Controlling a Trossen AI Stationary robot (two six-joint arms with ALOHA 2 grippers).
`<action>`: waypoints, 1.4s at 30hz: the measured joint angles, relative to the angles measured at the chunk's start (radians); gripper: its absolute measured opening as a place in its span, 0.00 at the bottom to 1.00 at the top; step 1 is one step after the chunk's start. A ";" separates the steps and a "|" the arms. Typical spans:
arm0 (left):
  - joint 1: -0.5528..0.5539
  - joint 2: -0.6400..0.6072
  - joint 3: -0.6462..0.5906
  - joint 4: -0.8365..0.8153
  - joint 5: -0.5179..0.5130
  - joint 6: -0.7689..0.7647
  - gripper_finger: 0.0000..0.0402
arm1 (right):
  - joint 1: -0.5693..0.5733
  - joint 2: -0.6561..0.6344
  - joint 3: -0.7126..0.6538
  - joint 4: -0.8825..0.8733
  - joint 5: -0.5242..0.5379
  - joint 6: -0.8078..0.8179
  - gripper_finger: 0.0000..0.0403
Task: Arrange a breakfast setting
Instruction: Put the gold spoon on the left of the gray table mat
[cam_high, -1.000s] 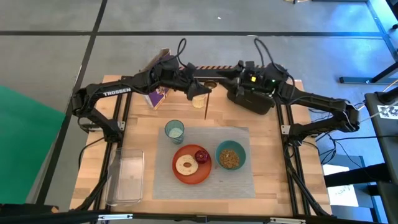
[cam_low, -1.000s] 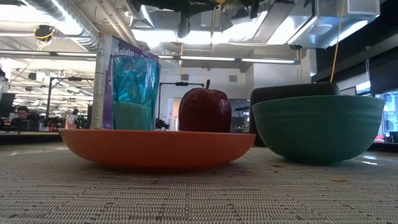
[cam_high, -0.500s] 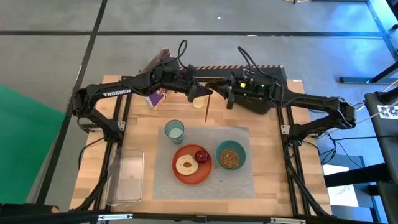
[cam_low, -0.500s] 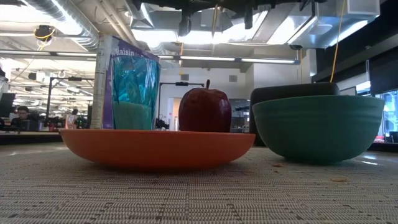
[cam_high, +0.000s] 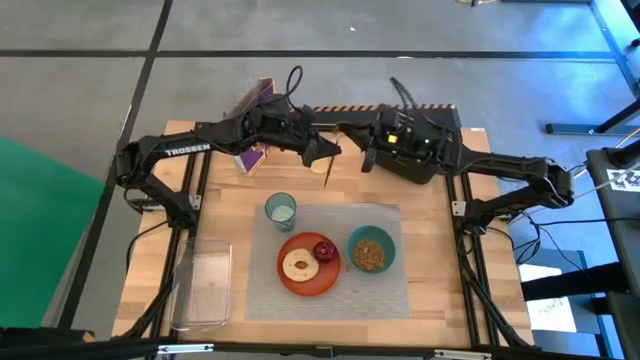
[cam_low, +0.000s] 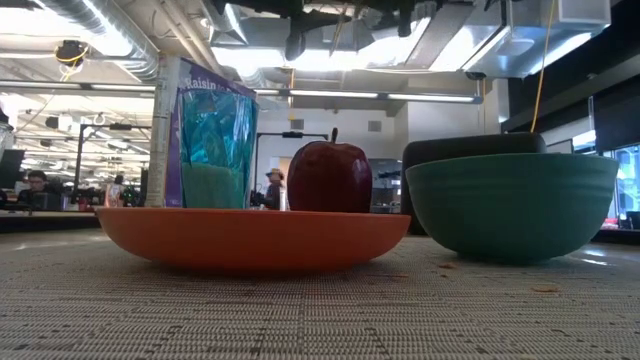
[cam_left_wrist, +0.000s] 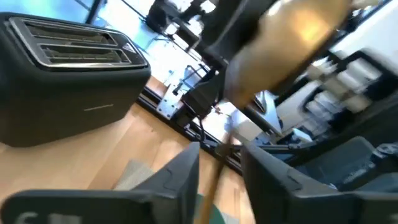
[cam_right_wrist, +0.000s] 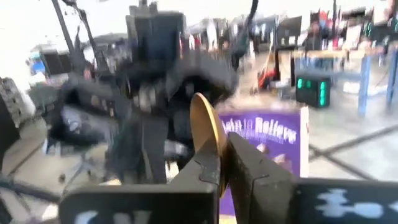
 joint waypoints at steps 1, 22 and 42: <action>-0.004 0.000 0.000 0.000 -0.016 -0.001 0.30 | 0.000 -0.002 0.000 0.026 0.000 -0.006 0.01; -0.077 -0.166 -0.002 -0.263 -0.302 -0.050 0.04 | -0.002 -0.009 0.001 0.007 -0.024 0.061 0.24; -0.933 -0.343 -0.002 -1.065 -1.211 -1.063 0.06 | -0.049 -0.094 0.001 -0.154 0.178 0.113 0.49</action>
